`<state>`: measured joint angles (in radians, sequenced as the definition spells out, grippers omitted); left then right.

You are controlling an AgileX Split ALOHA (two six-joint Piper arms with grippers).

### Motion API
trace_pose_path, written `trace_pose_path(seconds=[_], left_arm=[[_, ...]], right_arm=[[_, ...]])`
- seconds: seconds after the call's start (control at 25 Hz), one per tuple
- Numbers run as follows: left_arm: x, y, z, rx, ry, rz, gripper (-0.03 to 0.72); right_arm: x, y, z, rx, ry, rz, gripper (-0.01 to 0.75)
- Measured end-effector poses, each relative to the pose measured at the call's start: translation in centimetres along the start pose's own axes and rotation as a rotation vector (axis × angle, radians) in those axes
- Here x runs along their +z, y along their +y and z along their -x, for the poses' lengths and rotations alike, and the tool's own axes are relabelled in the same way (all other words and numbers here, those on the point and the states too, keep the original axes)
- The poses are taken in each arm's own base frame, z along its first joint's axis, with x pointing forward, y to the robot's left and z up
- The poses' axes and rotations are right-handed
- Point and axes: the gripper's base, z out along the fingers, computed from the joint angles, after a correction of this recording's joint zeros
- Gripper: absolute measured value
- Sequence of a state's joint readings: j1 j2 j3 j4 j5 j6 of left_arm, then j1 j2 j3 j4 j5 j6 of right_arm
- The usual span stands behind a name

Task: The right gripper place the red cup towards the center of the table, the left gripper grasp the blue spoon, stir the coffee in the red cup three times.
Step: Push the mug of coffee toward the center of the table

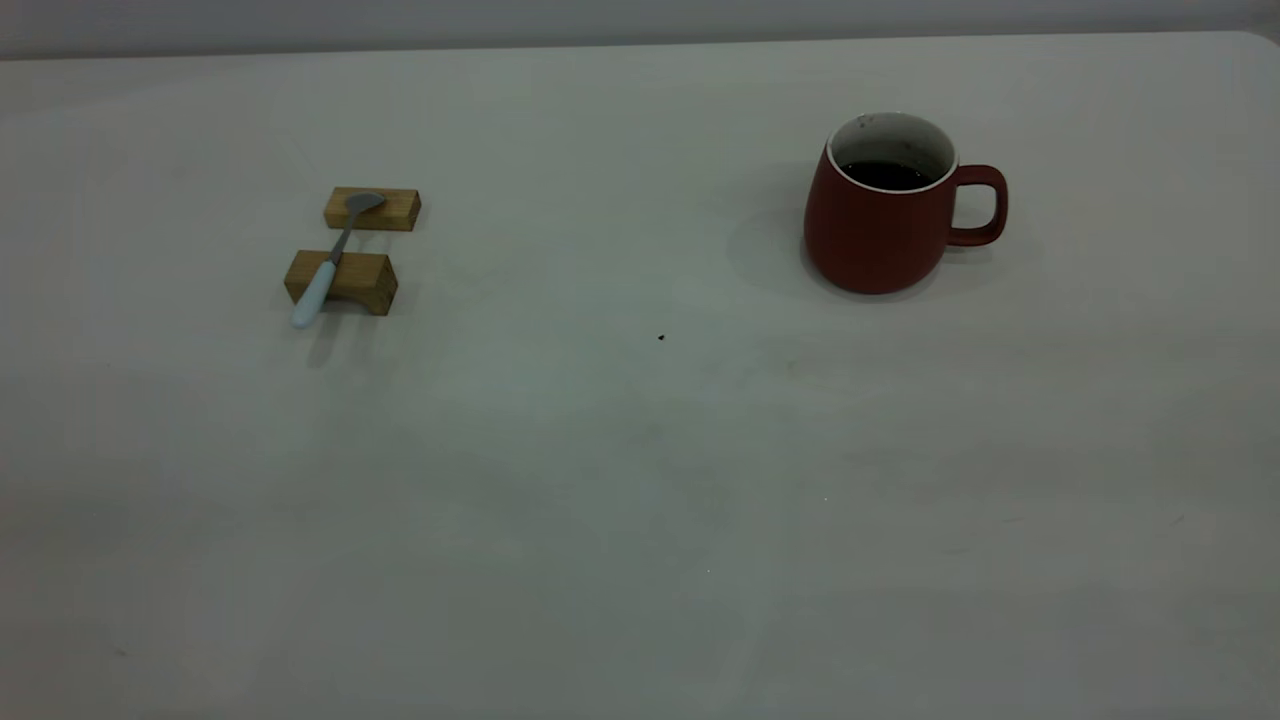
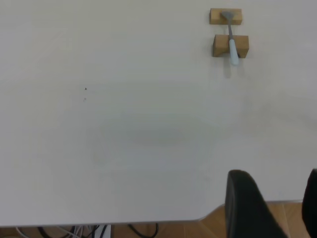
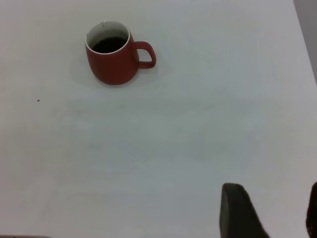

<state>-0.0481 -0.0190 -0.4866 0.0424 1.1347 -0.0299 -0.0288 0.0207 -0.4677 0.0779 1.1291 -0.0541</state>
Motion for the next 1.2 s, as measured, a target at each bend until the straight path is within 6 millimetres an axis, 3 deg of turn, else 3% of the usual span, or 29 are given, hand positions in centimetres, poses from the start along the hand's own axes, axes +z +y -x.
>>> trace_pose_path(seconds=[0.84, 1.2], left_arm=[[0.0, 0.0, 0.0, 0.000, 0.000, 0.000, 0.353], [0.0, 0.0, 0.0, 0.000, 0.000, 0.000, 0.353]], right_arm=[[0.0, 0.0, 0.0, 0.001, 0.000, 0.003, 0.375], [0.4, 1.2, 0.8, 0.033, -0.008, 0.139, 0.375]])
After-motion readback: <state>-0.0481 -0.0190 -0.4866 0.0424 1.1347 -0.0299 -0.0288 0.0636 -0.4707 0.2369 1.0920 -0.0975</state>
